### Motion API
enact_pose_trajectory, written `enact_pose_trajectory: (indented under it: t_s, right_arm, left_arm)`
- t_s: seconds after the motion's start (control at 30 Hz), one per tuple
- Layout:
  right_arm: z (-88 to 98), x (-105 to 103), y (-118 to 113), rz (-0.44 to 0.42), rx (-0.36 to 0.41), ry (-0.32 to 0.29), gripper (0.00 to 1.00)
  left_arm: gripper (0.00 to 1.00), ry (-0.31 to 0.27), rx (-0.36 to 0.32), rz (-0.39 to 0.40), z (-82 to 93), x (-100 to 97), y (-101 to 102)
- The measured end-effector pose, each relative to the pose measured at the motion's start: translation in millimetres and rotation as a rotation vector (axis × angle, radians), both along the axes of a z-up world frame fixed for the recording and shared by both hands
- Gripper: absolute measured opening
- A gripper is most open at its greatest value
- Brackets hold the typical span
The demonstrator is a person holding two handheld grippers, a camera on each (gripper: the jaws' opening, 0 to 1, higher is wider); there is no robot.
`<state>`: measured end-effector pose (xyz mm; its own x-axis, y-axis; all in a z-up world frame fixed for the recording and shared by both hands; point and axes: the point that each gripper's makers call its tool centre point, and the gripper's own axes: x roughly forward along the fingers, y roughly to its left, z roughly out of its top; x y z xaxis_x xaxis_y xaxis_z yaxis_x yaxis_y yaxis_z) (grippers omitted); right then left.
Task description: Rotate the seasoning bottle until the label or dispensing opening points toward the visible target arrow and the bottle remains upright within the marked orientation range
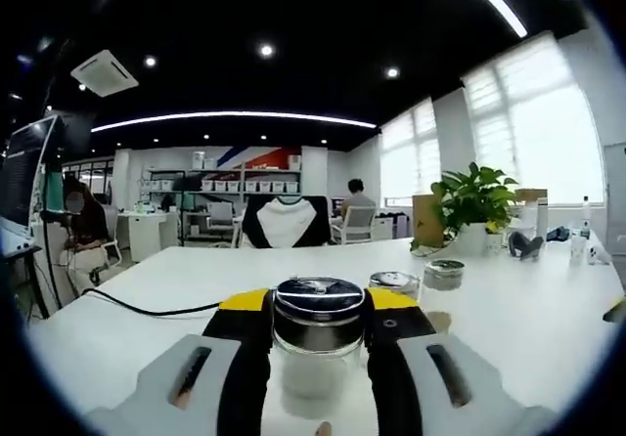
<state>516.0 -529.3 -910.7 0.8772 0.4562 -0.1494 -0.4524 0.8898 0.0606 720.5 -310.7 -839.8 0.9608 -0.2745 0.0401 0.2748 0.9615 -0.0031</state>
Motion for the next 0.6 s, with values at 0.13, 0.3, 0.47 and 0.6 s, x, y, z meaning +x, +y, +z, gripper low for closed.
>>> enact_pose_trajectory:
  t_s: [0.13,0.3,0.47,0.6]
  right_arm:
    - [-1.4,-0.9,4.3,0.012,0.004,0.004,0.57]
    - [0.6,-2.3,7.0,0.015,0.002,-0.007,0.57]
    - [0.4,-2.7,7.7,0.022,0.002,-0.005,0.57]
    - [-0.4,-3.9,9.5,0.021,0.013,-0.005,0.57]
  left_arm:
    - [0.38,0.003,0.021,-0.033,-3.6,-13.6,-8.2]
    - [0.38,-0.04,0.052,-0.017,3.3,-30.4,-7.6]
    - [0.38,-0.058,0.041,-0.054,8.2,-47.5,-14.2]
    - [0.38,-0.057,0.031,-0.074,2.3,-62.4,-20.1]
